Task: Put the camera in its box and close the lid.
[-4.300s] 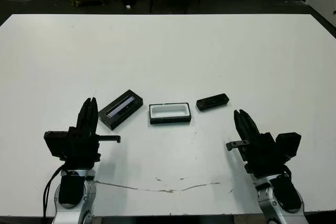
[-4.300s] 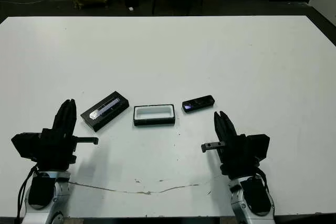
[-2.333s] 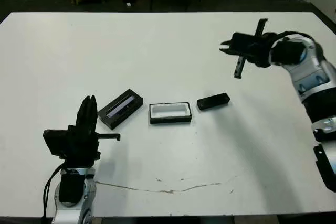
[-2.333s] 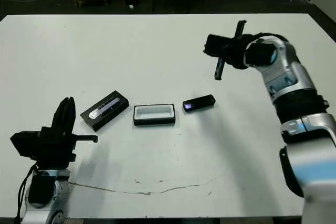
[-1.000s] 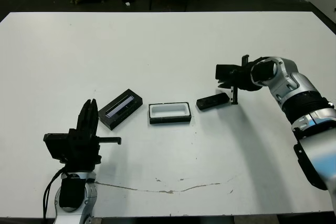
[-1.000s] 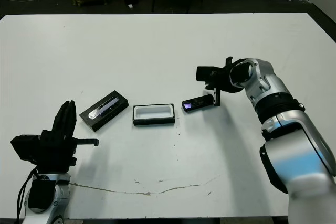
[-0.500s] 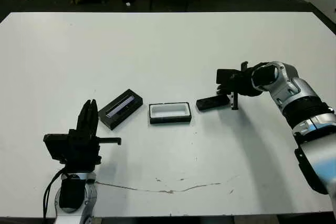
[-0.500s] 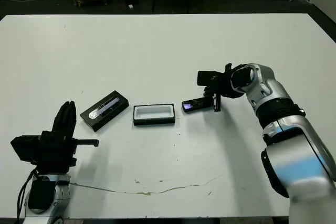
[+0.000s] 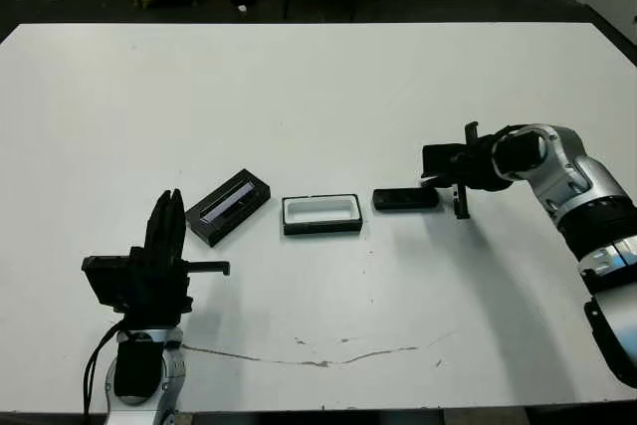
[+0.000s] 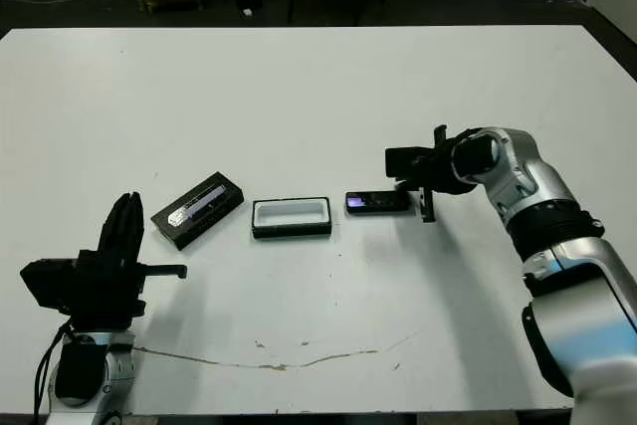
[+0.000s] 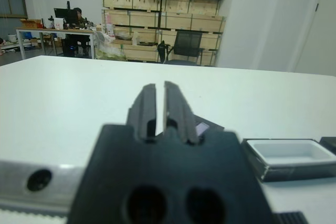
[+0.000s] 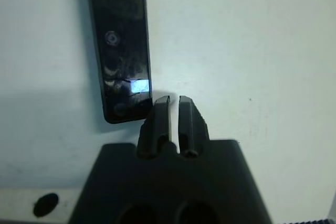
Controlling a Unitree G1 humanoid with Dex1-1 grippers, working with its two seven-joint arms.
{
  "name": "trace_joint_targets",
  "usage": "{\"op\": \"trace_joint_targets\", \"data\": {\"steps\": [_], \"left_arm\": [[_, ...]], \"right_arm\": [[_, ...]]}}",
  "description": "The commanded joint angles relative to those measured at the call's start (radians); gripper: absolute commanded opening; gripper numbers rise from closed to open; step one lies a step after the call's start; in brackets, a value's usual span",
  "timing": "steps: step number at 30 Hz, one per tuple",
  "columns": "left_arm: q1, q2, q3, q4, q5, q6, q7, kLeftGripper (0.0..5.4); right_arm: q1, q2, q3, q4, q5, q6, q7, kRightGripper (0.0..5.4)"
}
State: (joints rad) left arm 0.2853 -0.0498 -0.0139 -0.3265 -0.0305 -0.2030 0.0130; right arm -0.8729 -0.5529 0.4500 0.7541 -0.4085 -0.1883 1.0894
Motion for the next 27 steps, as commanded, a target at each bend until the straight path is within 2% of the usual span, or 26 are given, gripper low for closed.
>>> {"op": "trace_joint_targets", "data": {"steps": [1,10,14,16,19,21,24,27], "left_arm": [[0.016,-0.001,0.003,0.027,0.000,-0.006,0.003,0.00],[0.022,-0.001,0.004,0.030,0.003,-0.015,0.004,0.00],[0.025,-0.004,0.003,0.028,0.005,-0.011,0.009,0.00],[0.026,-0.005,0.001,0.024,0.004,-0.006,0.010,0.00],[0.026,-0.003,0.000,0.025,0.011,-0.013,0.011,0.00],[0.028,-0.002,-0.001,0.022,0.012,-0.009,0.012,0.00],[0.027,-0.006,0.000,0.024,0.017,-0.011,0.018,0.00],[0.024,-0.004,0.002,0.035,0.005,-0.024,0.009,0.00]], "right_arm": [[0.052,-0.015,0.011,-0.040,0.007,0.026,0.045,0.01],[0.122,-0.038,0.006,-0.176,0.029,0.112,0.080,0.01],[0.149,-0.050,0.004,-0.186,0.068,0.064,0.101,0.01],[0.159,-0.055,0.006,-0.204,0.078,0.067,0.112,0.01],[0.178,-0.064,0.006,-0.243,0.092,0.086,0.131,0.01],[0.191,-0.071,0.005,-0.282,0.104,0.129,0.157,0.01],[0.206,-0.084,0.003,-0.317,0.132,0.116,0.186,0.01],[0.219,-0.096,0.010,-0.361,0.130,0.159,0.201,0.01]]}}
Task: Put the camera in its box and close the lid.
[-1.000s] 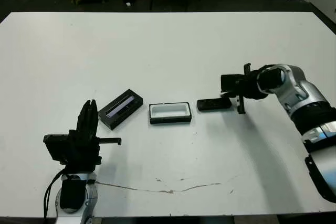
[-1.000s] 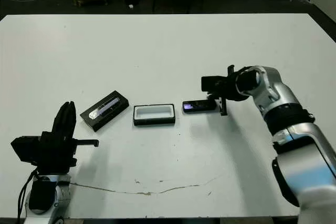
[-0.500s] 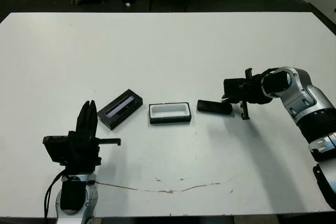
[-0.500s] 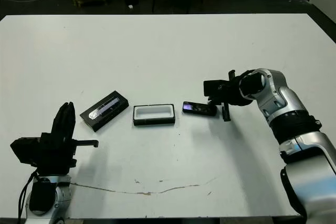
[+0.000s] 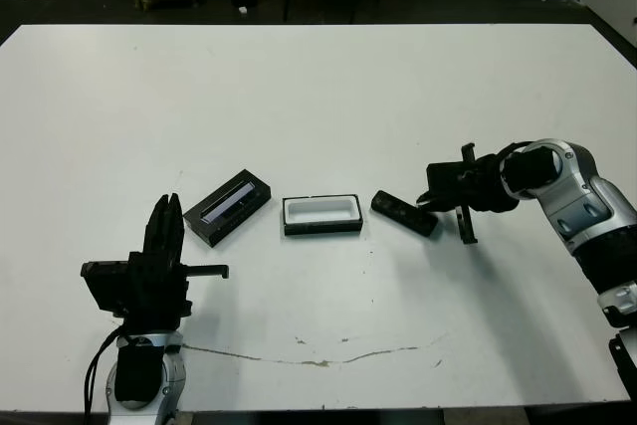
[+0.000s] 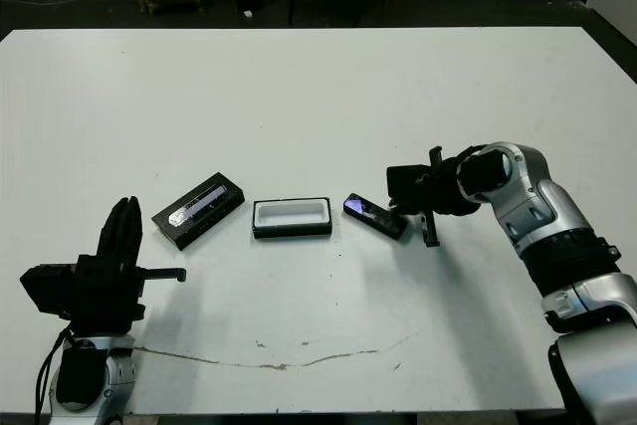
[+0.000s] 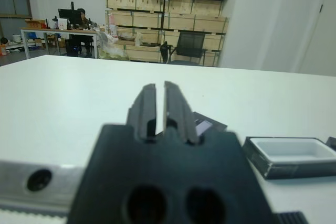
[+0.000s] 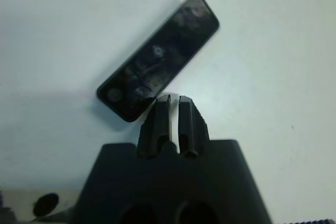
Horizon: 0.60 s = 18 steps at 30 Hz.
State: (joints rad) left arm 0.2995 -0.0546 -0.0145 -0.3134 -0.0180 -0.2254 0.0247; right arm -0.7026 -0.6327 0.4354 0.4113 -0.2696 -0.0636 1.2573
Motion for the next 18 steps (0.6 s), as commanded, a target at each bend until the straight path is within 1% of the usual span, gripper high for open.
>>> {"op": "trace_joint_targets", "data": {"steps": [1,4,6,9,12,15,18], "left_arm": [[0.009,0.001,0.003,0.025,-0.006,-0.004,-0.003,0.00],[0.010,0.002,0.001,0.025,-0.006,-0.002,-0.006,0.00],[0.013,-0.002,-0.002,0.020,-0.003,0.005,-0.001,0.00],[0.014,-0.006,-0.005,0.019,0.007,0.005,0.005,0.00],[0.016,-0.009,-0.005,0.020,0.008,0.000,0.007,0.00],[0.017,-0.008,-0.004,0.020,0.003,-0.002,0.003,0.00],[0.018,-0.007,-0.003,0.016,0.000,0.006,0.002,0.00]], "right_arm": [[0.053,-0.019,0.025,-0.027,-0.005,0.034,0.039,0.01],[0.063,-0.024,0.021,-0.042,0.010,0.028,0.049,0.01],[0.065,-0.023,0.022,-0.051,0.004,0.057,0.046,0.01],[0.075,-0.027,0.015,-0.057,-0.019,0.048,-0.009,0.01],[0.091,-0.030,-0.010,-0.024,-0.062,-0.018,-0.157,0.01],[0.104,-0.032,-0.047,-0.001,-0.122,-0.003,-0.335,0.01],[0.111,-0.031,-0.088,0.022,-0.155,0.019,-0.467,0.01]]}}
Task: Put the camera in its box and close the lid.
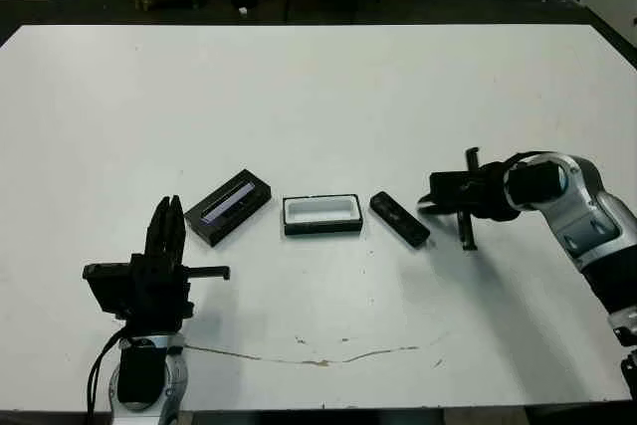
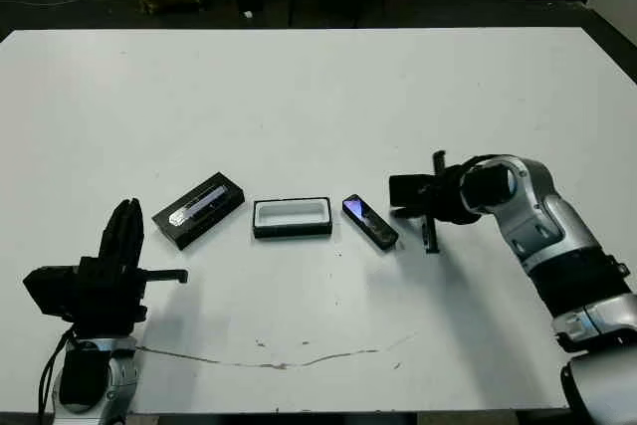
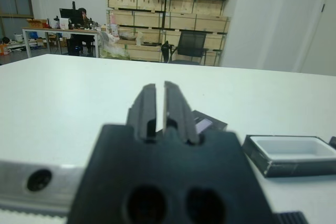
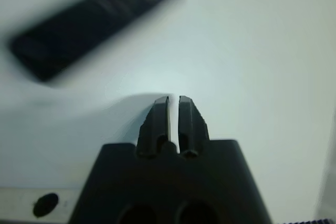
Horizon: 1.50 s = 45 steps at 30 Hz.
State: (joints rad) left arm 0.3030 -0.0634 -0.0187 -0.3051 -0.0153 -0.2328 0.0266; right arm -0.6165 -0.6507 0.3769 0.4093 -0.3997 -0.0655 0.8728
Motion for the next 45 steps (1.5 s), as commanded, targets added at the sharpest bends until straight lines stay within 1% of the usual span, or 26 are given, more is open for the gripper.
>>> {"op": "trace_joint_targets", "data": {"steps": [1,3,6,8,11,13,16,17,19,21,22,24,27,28,29,30,31,33,35,38,40,45], "left_arm": [[0.014,0.004,0.002,0.010,-0.001,0.011,-0.001,0.00],[0.010,0.006,0.003,0.018,-0.005,0.001,-0.007,0.00],[0.008,0.006,0.003,0.025,-0.016,-0.004,-0.015,0.00],[0.006,0.004,0.003,0.023,-0.013,0.001,-0.014,0.00],[0.003,0.003,0.003,0.028,-0.018,-0.005,-0.016,0.00],[0.002,0.003,0.003,0.029,-0.018,-0.007,-0.017,0.00],[0.005,0.003,0.000,0.022,-0.012,0.005,-0.014,0.00],[0.007,0.003,-0.001,0.018,-0.013,0.010,-0.014,0.00],[0.010,0.003,-0.002,0.012,-0.015,0.017,-0.015,0.00],[0.012,0.004,-0.002,0.008,-0.018,0.019,-0.017,0.00],[0.013,0.005,-0.001,0.006,-0.020,0.021,-0.018,0.00],[0.014,0.007,-0.001,0.003,-0.021,0.022,-0.019,0.00],[0.014,0.009,0.001,0.000,-0.029,0.024,-0.025,0.00],[0.014,0.009,0.001,-0.002,-0.026,0.024,-0.024,0.00],[0.014,0.009,0.001,-0.003,-0.021,0.024,-0.022,0.00],[0.014,0.010,0.001,-0.003,-0.019,0.022,-0.023,0.00],[0.014,0.009,0.001,-0.002,-0.019,0.021,-0.024,0.00],[0.016,0.008,0.000,0.001,-0.021,0.017,-0.025,0.00],[0.017,0.008,0.000,0.002,-0.018,0.016,-0.024,0.00],[0.019,0.008,0.000,0.007,-0.017,0.011,-0.023,0.00],[0.020,0.008,0.001,0.003,-0.020,0.019,-0.025,0.00],[0.015,0.012,0.007,0.012,-0.025,0.010,-0.030,0.00]], "right_arm": [[0.027,-0.014,-0.041,0.021,-0.033,0.037,-0.111,0.01],[0.036,-0.019,-0.064,-0.009,-0.038,0.071,-0.143,0.01],[0.092,-0.021,-0.145,-0.121,0.020,0.093,-0.181,0.01],[0.144,-0.014,-0.216,-0.223,0.097,0.093,-0.187,0.01],[0.223,0.004,-0.319,-0.380,0.252,0.108,-0.171,0.01],[0.277,0.031,-0.388,-0.501,0.400,0.176,-0.149,0.01],[0.378,0.100,-0.486,-0.673,0.663,0.345,-0.150,0.01],[0.413,0.119,-0.512,-0.724,0.735,0.394,-0.160,0.01],[0.465,0.142,-0.545,-0.798,0.837,0.482,-0.195,0.01],[0.522,0.168,-0.567,-0.864,0.902,0.555,-0.253,0.01],[0.552,0.182,-0.571,-0.891,0.922,0.583,-0.283,0.01],[0.593,0.200,-0.565,-0.922,0.928,0.624,-0.344,0.01],[0.631,0.222,-0.529,-0.902,0.878,0.627,-0.410,0.01],[0.640,0.222,-0.512,-0.895,0.853,0.620,-0.425,0.01],[0.648,0.224,-0.498,-0.884,0.831,0.599,-0.429,0.01],[0.657,0.221,-0.474,-0.874,0.791,0.569,-0.436,0.01],[0.663,0.212,-0.452,-0.871,0.756,0.549,-0.438,0.01],[0.668,0.182,-0.413,-0.871,0.686,0.515,-0.428,0.22],[0.671,0.163,-0.387,-0.865,0.634,0.475,-0.415,0.58],[0.672,0.149,-0.370,-0.849,0.608,0.435,-0.382,1.26],[0.672,0.144,-0.362,-0.850,0.601,0.433,-0.365,1.71],[0.673,0.155,-0.356,-0.854,0.624,0.462,-0.341,2.79]]}}
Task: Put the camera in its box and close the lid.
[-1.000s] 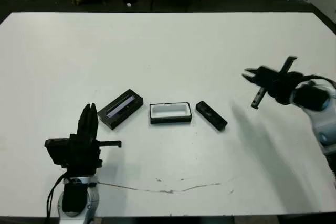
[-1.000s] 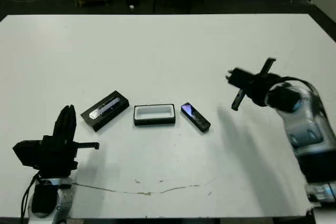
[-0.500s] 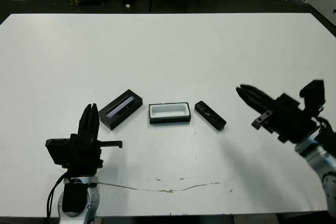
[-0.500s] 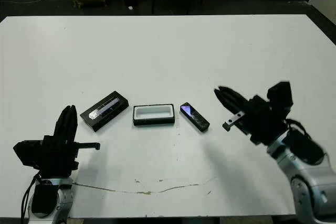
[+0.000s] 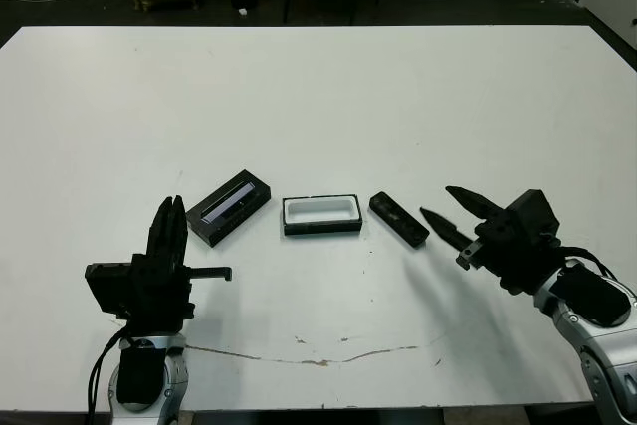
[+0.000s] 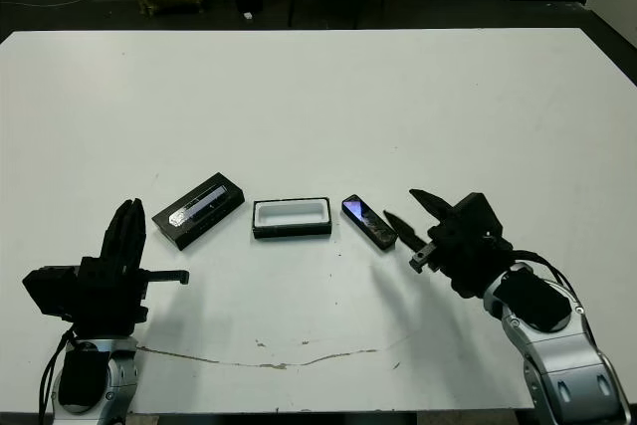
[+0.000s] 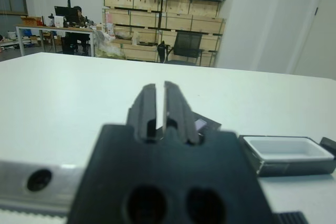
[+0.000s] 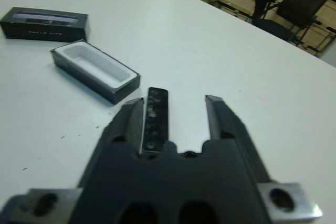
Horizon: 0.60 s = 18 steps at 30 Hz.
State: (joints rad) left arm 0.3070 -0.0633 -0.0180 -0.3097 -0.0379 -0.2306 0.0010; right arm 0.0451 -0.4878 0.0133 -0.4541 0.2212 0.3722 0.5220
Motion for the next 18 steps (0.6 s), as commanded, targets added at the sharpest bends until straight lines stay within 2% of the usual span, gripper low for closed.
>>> {"op": "trace_joint_targets", "data": {"steps": [1,12,18], "left_arm": [[0.011,0.013,0.007,0.016,-0.004,0.010,-0.007,0.00],[0.016,0.012,0.008,0.019,-0.006,0.000,-0.010,0.00],[0.013,0.016,0.014,0.028,0.000,-0.006,-0.015,0.00]], "right_arm": [[0.011,-0.010,0.010,0.006,0.000,0.029,0.010,3.05],[-0.019,0.004,-0.003,0.029,0.048,0.083,0.020,5.39],[-0.042,0.019,0.022,0.070,0.003,0.089,-0.019,5.39]]}}
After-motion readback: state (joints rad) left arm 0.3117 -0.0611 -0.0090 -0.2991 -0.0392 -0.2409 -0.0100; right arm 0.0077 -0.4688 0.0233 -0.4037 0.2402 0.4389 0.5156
